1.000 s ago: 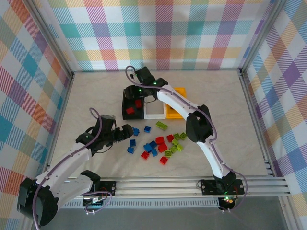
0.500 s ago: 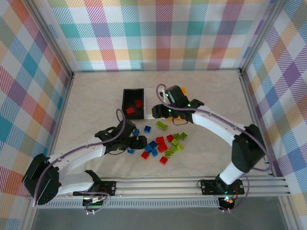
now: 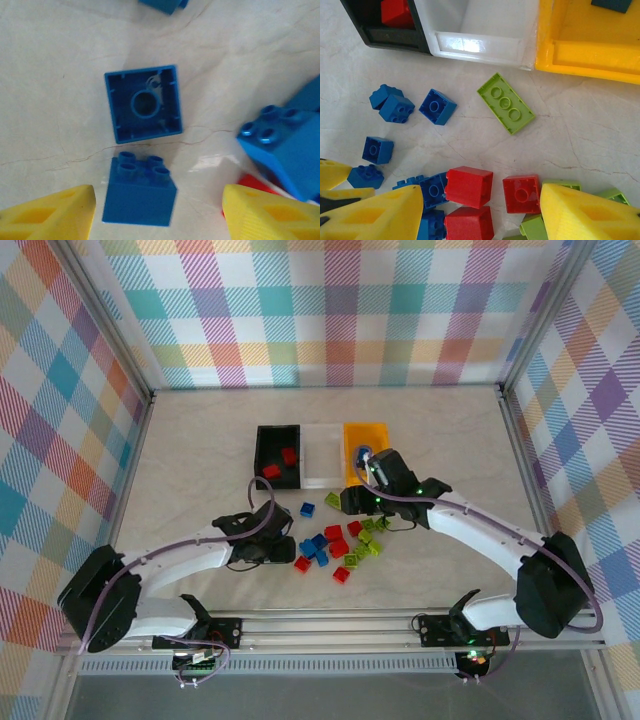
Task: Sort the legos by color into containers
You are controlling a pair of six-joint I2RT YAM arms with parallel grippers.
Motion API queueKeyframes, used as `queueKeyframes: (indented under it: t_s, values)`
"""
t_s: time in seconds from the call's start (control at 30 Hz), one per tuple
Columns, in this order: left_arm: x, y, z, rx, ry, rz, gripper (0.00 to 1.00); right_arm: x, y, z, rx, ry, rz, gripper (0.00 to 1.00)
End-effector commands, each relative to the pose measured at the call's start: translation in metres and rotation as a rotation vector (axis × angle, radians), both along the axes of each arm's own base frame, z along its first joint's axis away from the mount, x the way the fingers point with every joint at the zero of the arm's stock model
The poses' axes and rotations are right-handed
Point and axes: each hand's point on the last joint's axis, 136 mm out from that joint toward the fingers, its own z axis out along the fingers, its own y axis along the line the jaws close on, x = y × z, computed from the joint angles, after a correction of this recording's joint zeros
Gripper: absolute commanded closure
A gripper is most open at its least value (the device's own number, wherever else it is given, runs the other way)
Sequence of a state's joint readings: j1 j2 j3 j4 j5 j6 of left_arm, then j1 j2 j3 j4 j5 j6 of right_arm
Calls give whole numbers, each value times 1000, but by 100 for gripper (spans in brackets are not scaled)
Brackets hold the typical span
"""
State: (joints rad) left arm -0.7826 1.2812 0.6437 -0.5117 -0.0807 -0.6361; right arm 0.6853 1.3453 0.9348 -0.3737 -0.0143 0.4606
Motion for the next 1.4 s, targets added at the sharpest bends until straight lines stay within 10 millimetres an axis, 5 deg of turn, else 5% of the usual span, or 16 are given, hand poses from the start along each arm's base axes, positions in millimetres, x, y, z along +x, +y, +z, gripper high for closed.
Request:
queueKeyframes:
  t_s: [0.0,0.43,0.63,0.77,1.0,1.37]
  values:
    - [0,6,-11,23,1,14,36,5,-2,11,30,-39,-26,36]
    - [10,10,-13,70,-30,1,61,6,-7,10,33,-46,-39,37]
    - [14,-7,24,-27,-67,-17,65,8,-20,11,17,-63,-88,37]
    - [36,-41,58,-109,-108,-53,66,7,-45,4,1,-63,-175,37]
    - [108,-131,112,-238,-214,-137,68,-12,-75,-13,-15,-27,-241,36]
    - [207,-212,121,-187,-256,-183,71,-25,-84,-17,-1,-14,-252,36]
